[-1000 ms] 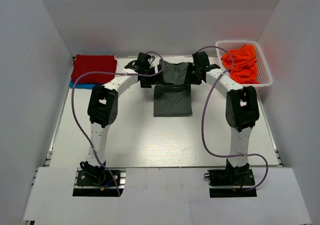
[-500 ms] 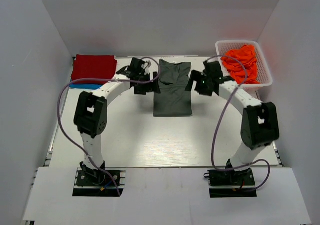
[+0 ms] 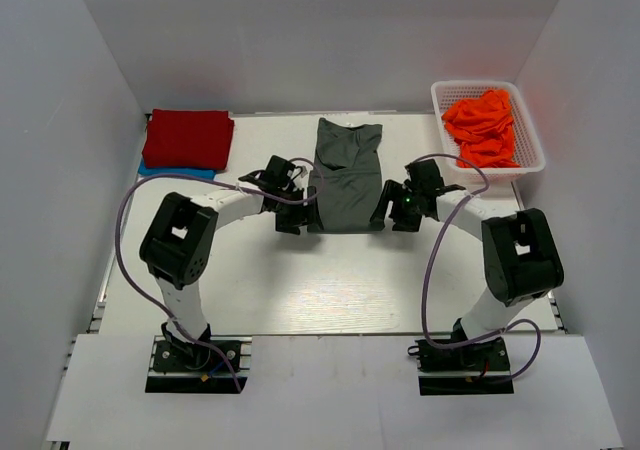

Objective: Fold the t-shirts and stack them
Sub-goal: Grab one side of the 2/3 rectangular tshirt with both arms, then fold the long partially folded tshirt into a neat square

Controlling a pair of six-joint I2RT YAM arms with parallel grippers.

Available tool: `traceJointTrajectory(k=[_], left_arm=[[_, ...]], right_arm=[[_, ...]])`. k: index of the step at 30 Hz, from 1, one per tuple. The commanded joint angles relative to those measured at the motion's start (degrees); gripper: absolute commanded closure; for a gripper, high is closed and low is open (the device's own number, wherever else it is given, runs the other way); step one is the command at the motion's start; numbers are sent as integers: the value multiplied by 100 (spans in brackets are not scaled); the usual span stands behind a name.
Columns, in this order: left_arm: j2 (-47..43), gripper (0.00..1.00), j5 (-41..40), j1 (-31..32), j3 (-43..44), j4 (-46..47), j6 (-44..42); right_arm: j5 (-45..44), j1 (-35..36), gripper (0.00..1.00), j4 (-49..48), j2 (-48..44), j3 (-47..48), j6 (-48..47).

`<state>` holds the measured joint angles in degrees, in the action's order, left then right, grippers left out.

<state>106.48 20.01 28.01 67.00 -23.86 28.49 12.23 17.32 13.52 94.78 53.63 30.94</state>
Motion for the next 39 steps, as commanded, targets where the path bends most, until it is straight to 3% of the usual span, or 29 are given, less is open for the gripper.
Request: traceJointTrajectory(k=[1, 5, 6, 7, 8, 9, 10, 11, 16, 22, 28, 31, 34, 39], left_arm=[[48, 22, -5, 73, -65, 487, 104], [181, 39, -181, 196, -126, 724, 157], [250, 44, -182, 196, -178, 725, 157], [303, 60, -182, 196, -179, 725, 157], [304, 68, -182, 196, -179, 672, 157], [304, 75, -182, 196, -179, 672, 157], [304, 91, -182, 257, -179, 672, 218], [304, 100, -182, 310, -257, 741, 305], [-353, 100, -250, 433, -653, 997, 394], [-1917, 100, -542, 548, -1338, 93, 394], [-3455, 100, 467, 776, -1875, -883, 596], [-3721, 100, 391, 837, -1490, -1401, 596], [-3801, 100, -67, 777, -884, -1482, 596], [-3398, 100, -987, 671, -215, -1463, 711]], right_arm=[[113, 17, 29, -526, 267, 95, 132], [280, -1, 51, -570, 524, 166, 193], [419, -1, 61, -604, 558, 140, 202], [473, 8, 67, -605, 602, 131, 202], [517, -1, 74, -587, 594, 113, 193], [561, 17, 90, -587, 577, 78, 193], [605, 8, 100, -570, 542, 8, 193], [614, 8, 100, -587, 480, -19, 211], [876, 43, 100, -351, 76, -360, 132], [1026, 157, 100, 510, -1240, -976, -184], [1492, 359, 100, 1812, -2504, -1231, -431], [1932, 421, 100, 2075, -3043, -1136, -72], [1704, 404, 100, 2251, -3246, -653, 122], [1239, 360, 100, 2287, -2633, 548, 176]])
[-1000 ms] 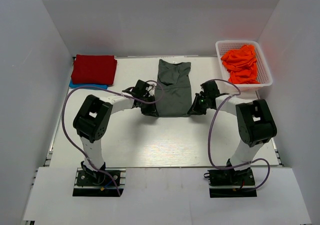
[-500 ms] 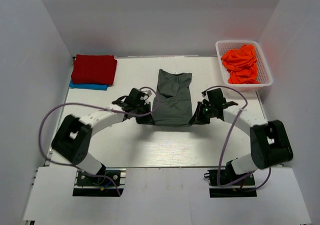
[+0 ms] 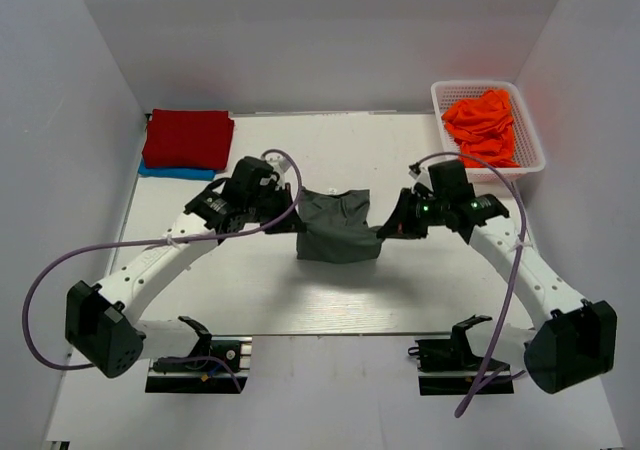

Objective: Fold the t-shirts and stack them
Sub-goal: Fold the long partially folded tshirt into a neat square

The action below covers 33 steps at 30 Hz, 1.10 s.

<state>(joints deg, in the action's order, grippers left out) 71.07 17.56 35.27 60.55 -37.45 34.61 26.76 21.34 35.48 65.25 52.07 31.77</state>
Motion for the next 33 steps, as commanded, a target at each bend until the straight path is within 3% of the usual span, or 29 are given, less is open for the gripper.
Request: traceJointTrajectory(k=[1, 5, 8, 15, 24, 25, 26, 27, 28, 29, 30, 33], left_arm=[[327, 100, -919, -55, 640, -104, 186], [758, 100, -1920, -177, 1089, -104, 370], [1084, 100, -2046, -292, 1476, 141, 371], [2340, 100, -1775, -704, 2380, 204, 248], [3815, 100, -1413, -1223, 3311, 150, 142], [3957, 100, -1413, -1311, 3427, 150, 73], [4115, 98, -1361, -1312, 3672, 150, 72], [4265, 86, -1239, -1373, 3822, 203, -6], [4614, 2, -933, -1425, 3989, 203, -259], [4792, 1, -930, -1426, 4417, 203, -262], [4942, 1, -878, -1426, 4639, -197, -323], [4953, 1, -816, -1426, 4669, -509, -516]], right_arm=[[-242, -60, 100, 90, 452, 856, 101], [-338, -148, 100, 90, 1523, 1726, -21], [-365, -235, 100, 116, 1973, 2315, -65], [-155, -455, 100, 221, 3308, 3351, -22], [-4, -710, 100, 46, 4381, 4117, 137], [-48, -737, 97, 29, 4678, 4257, 154], [-40, -746, 87, -41, 4785, 4398, 76], [-40, -772, 71, -216, 5030, 4477, 58], [4, -824, 45, -244, 5276, 4791, -195], [-57, -825, 10, -287, 5391, 4960, -267], [-170, -816, 10, -61, 5601, 5544, -294], [-276, -799, 10, 142, 5657, 5822, -637]])
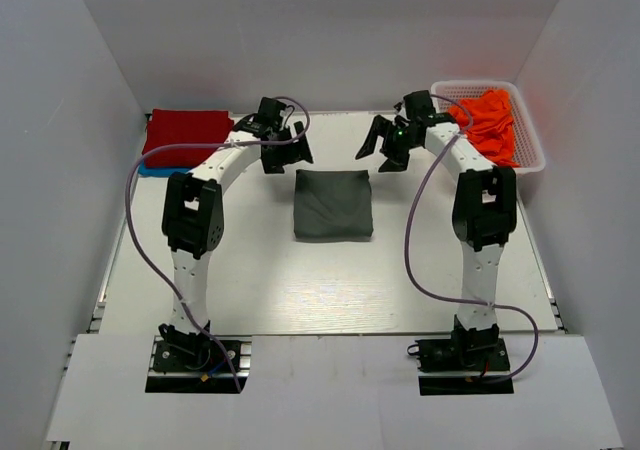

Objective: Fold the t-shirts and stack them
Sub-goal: Fold the long partially folded tshirt into a neat square, then put the neatly folded tshirt into the corner of the board with the left arm

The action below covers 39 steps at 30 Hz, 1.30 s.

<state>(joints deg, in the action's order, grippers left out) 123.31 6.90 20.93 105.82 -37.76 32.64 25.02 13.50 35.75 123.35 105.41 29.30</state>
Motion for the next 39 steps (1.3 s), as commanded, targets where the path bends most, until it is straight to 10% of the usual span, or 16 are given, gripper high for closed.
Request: traceJointTrajectory(k=[1, 10, 21, 27, 30, 31, 39], left_arm=[[-437, 1, 251, 8, -94, -295, -372], [-1564, 1, 761, 192, -2881, 1006, -434], [-686, 9, -231, 526, -2602, 1439, -442], [-421, 36, -434, 886, -2654, 1429, -618], [-273, 69, -811, 1035, -2515, 1176, -619], [-168, 97, -952, 1036, -2401, 1044, -619], [-430, 100, -1876, 869, -994, 550, -1751]], right_arm=[[-154, -31, 10, 91, -240, 368, -468], [-331, -14, 10, -1166, -2657, -3110, -311], [-533, -23, 10, -1184, -3756, -4177, -276], [-875, -40, 10, -1123, -3801, -4327, -399], [-937, -40, 10, -1079, -3862, -4362, -434], [-998, -40, 10, -1087, -3871, -4388, -434], [-1306, -58, 10, -1122, -4275, -4502, -530]])
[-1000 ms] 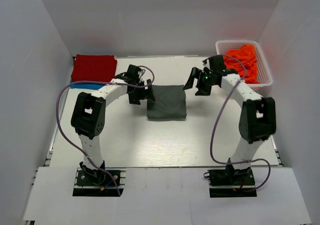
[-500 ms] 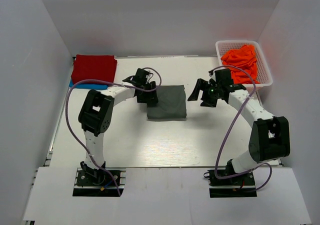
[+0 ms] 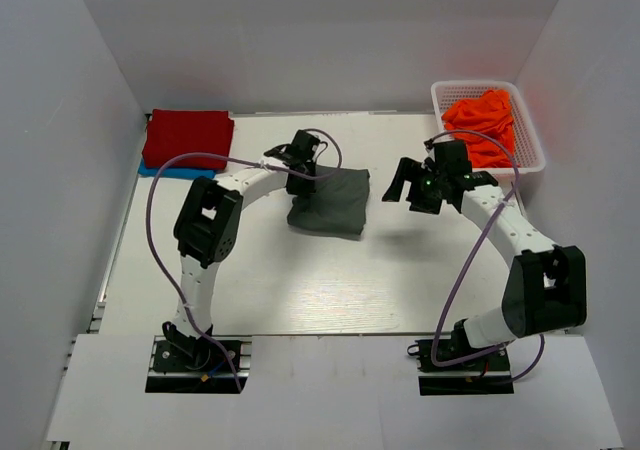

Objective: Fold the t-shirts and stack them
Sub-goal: Put the neatly folded tshirt into the corner of the board with the left arm

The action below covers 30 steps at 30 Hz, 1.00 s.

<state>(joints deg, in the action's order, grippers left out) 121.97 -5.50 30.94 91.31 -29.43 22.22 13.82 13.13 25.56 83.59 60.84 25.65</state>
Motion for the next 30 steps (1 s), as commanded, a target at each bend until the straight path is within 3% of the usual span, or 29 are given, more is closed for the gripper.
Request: traceJointTrajectory(k=[1, 5, 10, 15, 24, 30], left_arm=[[-297, 100, -880, -132, 580, -343, -910], [-560, 100, -778, -298, 1046, -397, -2052], [-824, 100, -593, -746, 1406, -247, -2713], [-272, 100, -627, -1379, 2908, -959, -3371], [379, 100, -531, -2689, 3806, -723, -3769], [802, 100, 31, -3445, 4203, -634, -3725]], right_arm=[[-187, -12, 10, -121, -334, -54, -192], [-231, -21, 10, 177, -238, 60, -315], [-327, -38, 10, 370, -247, 121, -306], [-538, -29, 10, 817, -247, 436, -253], [-1198, -12, 10, 1671, -440, 1149, -236], [-1277, -3, 10, 1970, -326, 1667, -87]])
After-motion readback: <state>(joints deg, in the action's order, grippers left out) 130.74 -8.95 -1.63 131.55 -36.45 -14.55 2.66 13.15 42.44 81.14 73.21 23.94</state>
